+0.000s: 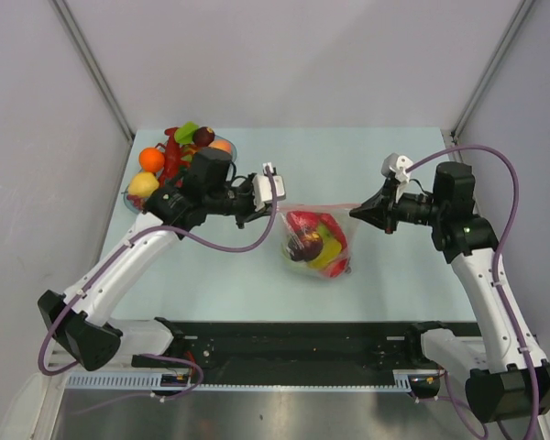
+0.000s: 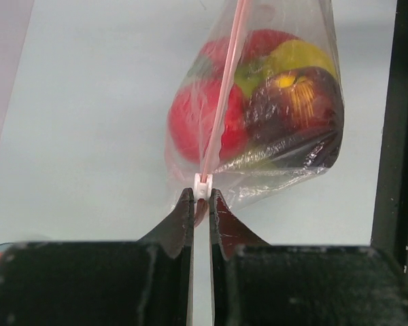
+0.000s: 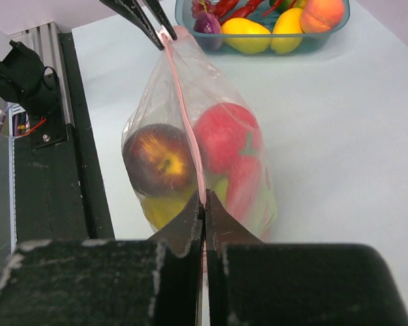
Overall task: Place the food in the zip-top bag and seal the zipper
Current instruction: Zip the zipper food storage bag at the center of the board, then place the zipper food storage bag at the center of the board.
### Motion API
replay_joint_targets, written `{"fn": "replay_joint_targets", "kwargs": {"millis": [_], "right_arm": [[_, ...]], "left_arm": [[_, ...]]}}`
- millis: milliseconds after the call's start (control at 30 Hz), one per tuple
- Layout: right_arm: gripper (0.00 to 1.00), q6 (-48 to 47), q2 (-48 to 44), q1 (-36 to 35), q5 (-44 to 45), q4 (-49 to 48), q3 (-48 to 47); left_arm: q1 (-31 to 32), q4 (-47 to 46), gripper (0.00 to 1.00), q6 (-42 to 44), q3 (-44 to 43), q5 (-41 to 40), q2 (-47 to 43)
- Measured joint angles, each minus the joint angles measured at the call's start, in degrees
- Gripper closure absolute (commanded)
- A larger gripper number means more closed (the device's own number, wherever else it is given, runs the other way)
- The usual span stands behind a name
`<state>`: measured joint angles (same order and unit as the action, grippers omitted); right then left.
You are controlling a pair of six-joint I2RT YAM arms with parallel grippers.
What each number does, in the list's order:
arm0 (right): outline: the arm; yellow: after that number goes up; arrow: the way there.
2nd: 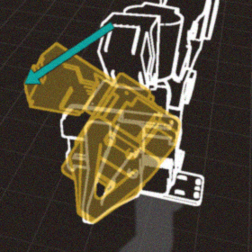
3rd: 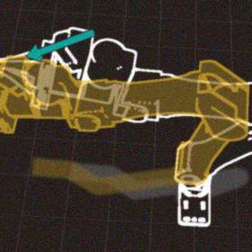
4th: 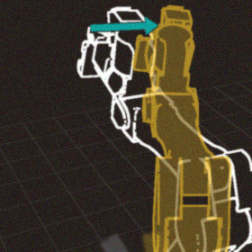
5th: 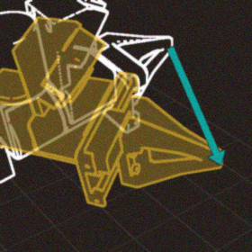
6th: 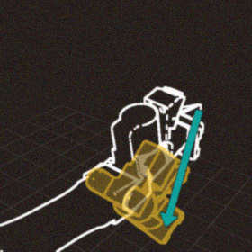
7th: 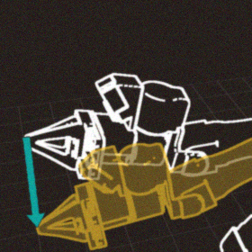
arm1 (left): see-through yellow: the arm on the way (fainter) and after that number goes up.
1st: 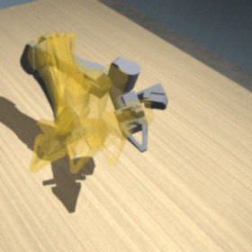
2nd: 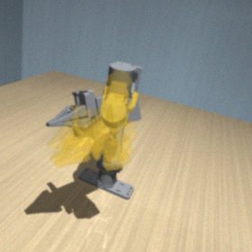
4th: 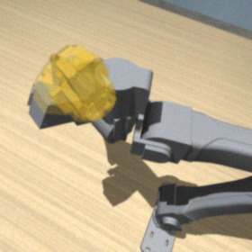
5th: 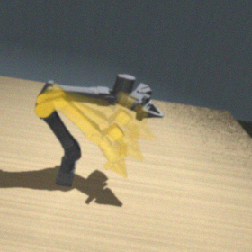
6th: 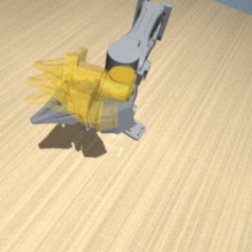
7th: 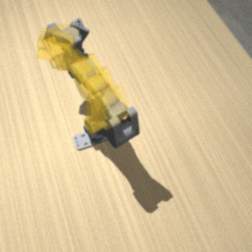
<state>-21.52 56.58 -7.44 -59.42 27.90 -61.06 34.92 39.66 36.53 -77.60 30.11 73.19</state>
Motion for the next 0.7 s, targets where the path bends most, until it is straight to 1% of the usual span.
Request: {"fn": "replay_joint_targets", "kwargs": {"millis": [200,333,367,533,633,700], "right_arm": [[1.00,-0.8,-0.5,1.9,-0.3,1.2,0.0],[1.00,-1.2,-0.8,4.9,-0.2,1.9,0.0],[1.00,-1.2,-0.8,5.2,-0.7,1.9,0.0],[1.00,-0.8,-0.7,5.2,-1.2,1.6,0.0],[1.00,0.7,0.3,5.3,-0.8,-0.9,0.0],[1.00,2.4,2.0,5.4,0.6,-4.4,0.0]], "left_arm": [[-1.9,2.5,0.98,2.5,-0.5,-0.3,-0.8],[-5.6,5.9,0.99,3.6,-0.5,-2.6,-1.8],[-6.4,6.1,0.99,3.6,-0.5,-2.0,-2.0],[-6.9,5.9,0.99,3.9,-0.5,-1.1,-2.6],[-7.2,5.0,1.00,2.5,-0.6,-0.8,-2.1],[-7.5,3.9,1.00,0.9,-1.4,-1.2,-0.6]]}}
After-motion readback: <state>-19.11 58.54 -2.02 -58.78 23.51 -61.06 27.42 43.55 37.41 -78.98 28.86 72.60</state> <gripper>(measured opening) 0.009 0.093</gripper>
